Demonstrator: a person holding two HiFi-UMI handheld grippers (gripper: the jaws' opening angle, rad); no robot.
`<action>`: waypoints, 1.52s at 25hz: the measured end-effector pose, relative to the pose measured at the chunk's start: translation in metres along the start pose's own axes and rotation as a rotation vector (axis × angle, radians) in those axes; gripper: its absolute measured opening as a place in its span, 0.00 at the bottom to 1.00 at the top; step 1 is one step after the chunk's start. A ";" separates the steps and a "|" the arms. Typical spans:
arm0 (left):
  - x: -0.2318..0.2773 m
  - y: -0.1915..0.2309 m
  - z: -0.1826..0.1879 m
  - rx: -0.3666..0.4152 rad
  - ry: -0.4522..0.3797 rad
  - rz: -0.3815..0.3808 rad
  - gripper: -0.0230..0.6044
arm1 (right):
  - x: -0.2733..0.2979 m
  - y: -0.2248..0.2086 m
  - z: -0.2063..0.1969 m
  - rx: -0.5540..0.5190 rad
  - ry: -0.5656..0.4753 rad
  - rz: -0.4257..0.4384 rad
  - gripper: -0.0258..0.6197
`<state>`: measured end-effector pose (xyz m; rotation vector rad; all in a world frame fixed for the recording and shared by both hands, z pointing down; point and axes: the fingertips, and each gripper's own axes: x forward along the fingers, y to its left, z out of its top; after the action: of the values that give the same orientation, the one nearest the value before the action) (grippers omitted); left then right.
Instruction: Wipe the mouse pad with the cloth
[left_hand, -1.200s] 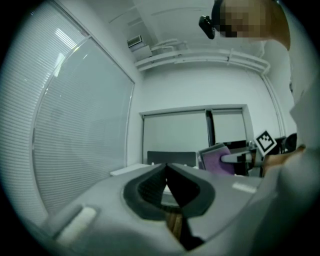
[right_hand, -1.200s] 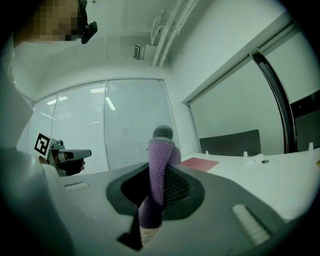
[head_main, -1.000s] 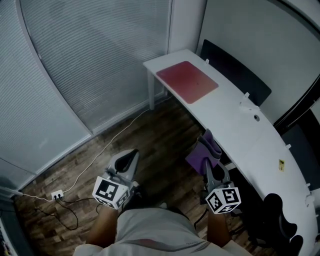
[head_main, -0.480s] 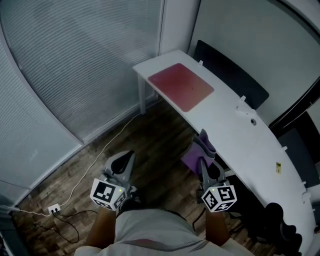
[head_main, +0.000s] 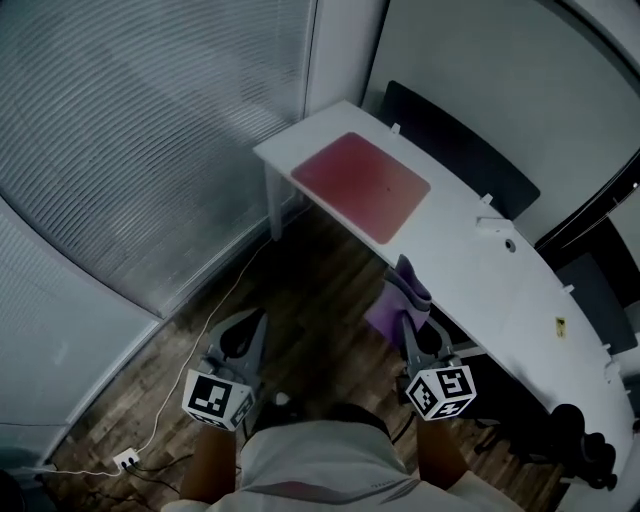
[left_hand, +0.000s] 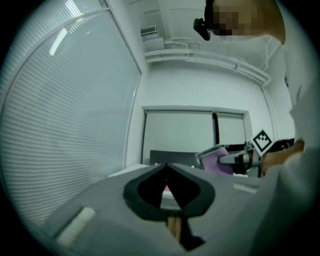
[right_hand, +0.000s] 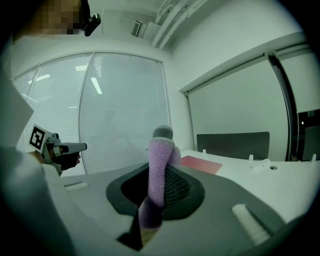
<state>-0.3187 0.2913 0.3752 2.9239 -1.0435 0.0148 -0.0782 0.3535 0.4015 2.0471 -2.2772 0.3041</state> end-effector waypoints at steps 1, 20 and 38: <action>0.002 0.012 -0.001 0.002 0.004 -0.007 0.04 | 0.010 0.007 -0.001 0.000 0.005 -0.006 0.12; 0.104 0.127 -0.012 -0.019 0.037 -0.030 0.04 | 0.174 -0.012 0.013 0.022 0.022 0.003 0.12; 0.428 0.138 0.004 0.037 0.112 -0.114 0.04 | 0.337 -0.278 0.054 0.099 0.044 -0.072 0.12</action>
<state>-0.0751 -0.0863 0.3849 2.9703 -0.8692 0.1940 0.1633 -0.0132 0.4379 2.1404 -2.1995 0.4616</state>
